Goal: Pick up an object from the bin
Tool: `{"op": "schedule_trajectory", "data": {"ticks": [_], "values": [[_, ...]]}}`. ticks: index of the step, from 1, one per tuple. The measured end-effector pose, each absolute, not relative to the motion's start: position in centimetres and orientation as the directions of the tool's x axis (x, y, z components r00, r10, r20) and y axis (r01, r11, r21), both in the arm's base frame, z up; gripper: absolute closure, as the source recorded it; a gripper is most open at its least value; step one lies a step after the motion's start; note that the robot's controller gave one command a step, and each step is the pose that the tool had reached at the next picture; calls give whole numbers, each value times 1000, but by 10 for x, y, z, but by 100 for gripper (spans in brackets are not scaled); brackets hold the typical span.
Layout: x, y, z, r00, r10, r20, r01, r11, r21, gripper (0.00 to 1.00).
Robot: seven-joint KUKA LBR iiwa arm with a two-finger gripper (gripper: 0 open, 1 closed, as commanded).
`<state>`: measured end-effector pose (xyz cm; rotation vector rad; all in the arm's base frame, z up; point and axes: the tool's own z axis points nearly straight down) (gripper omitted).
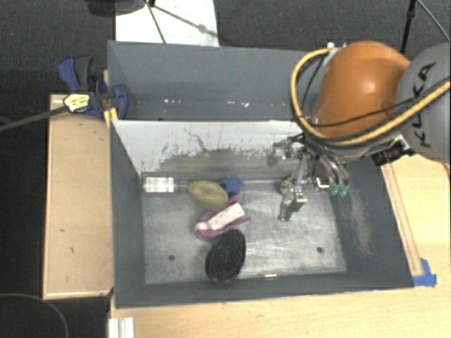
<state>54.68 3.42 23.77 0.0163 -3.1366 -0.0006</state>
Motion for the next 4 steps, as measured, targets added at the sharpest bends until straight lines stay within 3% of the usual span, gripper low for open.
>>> {"op": "schedule_trajectory", "data": {"ticks": [1,2,3,4], "values": [[568,129,127,-980,-200,4,-200,980,3,0],[563,120,83,-981,-193,-5,-193,981,0,0],[564,120,86,-980,-199,-7,-199,980,1,100],[556,131,213,-852,-523,-9,-523,852,-2,100]]}}
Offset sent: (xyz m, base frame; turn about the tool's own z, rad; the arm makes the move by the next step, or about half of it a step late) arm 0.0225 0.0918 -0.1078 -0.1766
